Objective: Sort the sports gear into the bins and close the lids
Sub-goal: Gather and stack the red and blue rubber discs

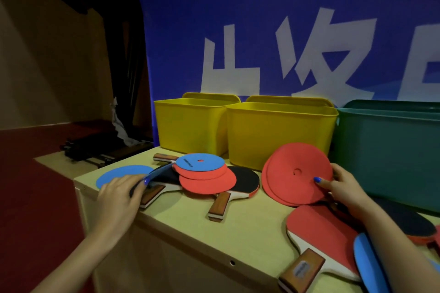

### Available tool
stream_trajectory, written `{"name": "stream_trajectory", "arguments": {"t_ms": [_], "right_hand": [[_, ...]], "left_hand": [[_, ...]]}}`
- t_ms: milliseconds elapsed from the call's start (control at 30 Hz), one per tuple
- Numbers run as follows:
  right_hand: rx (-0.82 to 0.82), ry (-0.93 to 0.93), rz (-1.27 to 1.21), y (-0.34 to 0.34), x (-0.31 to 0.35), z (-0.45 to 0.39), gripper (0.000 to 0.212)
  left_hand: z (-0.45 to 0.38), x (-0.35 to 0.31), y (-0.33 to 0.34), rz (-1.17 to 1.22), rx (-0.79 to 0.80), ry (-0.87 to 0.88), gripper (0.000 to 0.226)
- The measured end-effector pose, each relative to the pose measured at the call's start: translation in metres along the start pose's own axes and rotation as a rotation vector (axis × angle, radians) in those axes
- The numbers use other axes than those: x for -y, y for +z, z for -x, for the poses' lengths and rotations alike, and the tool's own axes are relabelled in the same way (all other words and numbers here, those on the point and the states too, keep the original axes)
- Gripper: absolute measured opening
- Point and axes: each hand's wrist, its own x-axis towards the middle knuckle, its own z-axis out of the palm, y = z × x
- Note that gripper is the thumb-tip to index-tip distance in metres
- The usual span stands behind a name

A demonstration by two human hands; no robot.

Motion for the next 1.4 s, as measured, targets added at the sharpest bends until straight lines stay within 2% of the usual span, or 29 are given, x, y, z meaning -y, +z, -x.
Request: {"name": "stream_trajectory", "arguments": {"t_ms": [67, 333, 500, 600, 667, 767, 867, 933, 1033, 1200, 1267, 1367, 1400], "right_hand": [[-0.001, 0.006, -0.009, 0.001, 0.0, 0.001, 0.03], [0.01, 0.016, -0.031, 0.0, 0.002, 0.001, 0.028], [-0.01, 0.028, -0.022, 0.0, -0.005, -0.006, 0.026], [-0.026, 0.037, -0.071, 0.002, -0.006, -0.009, 0.016], [-0.045, 0.054, -0.153, 0.003, -0.002, -0.011, 0.011], [-0.062, 0.11, -0.222, 0.003, 0.001, -0.012, 0.036], [-0.068, 0.121, -0.241, 0.001, 0.0, -0.013, 0.046], [-0.055, 0.124, -0.276, 0.002, 0.002, -0.012, 0.045], [-0.038, 0.144, -0.251, 0.0, 0.006, -0.011, 0.053], [-0.011, 0.148, -0.19, 0.0, 0.005, -0.01, 0.069], [0.01, 0.145, -0.231, 0.002, 0.007, -0.007, 0.059], [0.024, 0.092, -0.206, 0.001, 0.003, -0.007, 0.026], [0.025, 0.074, -0.154, 0.0, 0.0, -0.008, 0.026]], "left_hand": [[-0.012, -0.021, 0.002, 0.137, -0.086, -0.03, 0.015], [-0.038, -0.117, 0.034, 0.435, -0.17, 0.049, 0.017], [-0.053, -0.189, 0.07, 0.673, -0.161, 0.063, 0.015], [-0.064, -0.222, 0.1, 0.853, -0.135, 0.029, 0.009], [-0.072, -0.237, 0.124, 1.03, -0.034, -0.084, 0.013], [-0.079, -0.237, 0.16, 1.277, 0.105, -0.403, 0.02], [-0.082, -0.23, 0.168, 1.582, 0.175, -0.697, 0.018], [-0.083, -0.227, 0.163, 1.702, 0.232, -0.749, 0.017], [-0.074, -0.231, 0.157, 1.716, 0.332, -0.707, 0.018], [-0.055, -0.238, 0.166, 1.538, 0.423, -0.68, 0.017], [-0.05, -0.239, 0.172, 1.429, 0.428, -0.65, 0.018], [-0.046, -0.242, 0.177, 1.357, 0.472, -0.655, 0.015], [-0.045, -0.243, 0.177, 1.324, 0.508, -0.634, 0.014]]}}
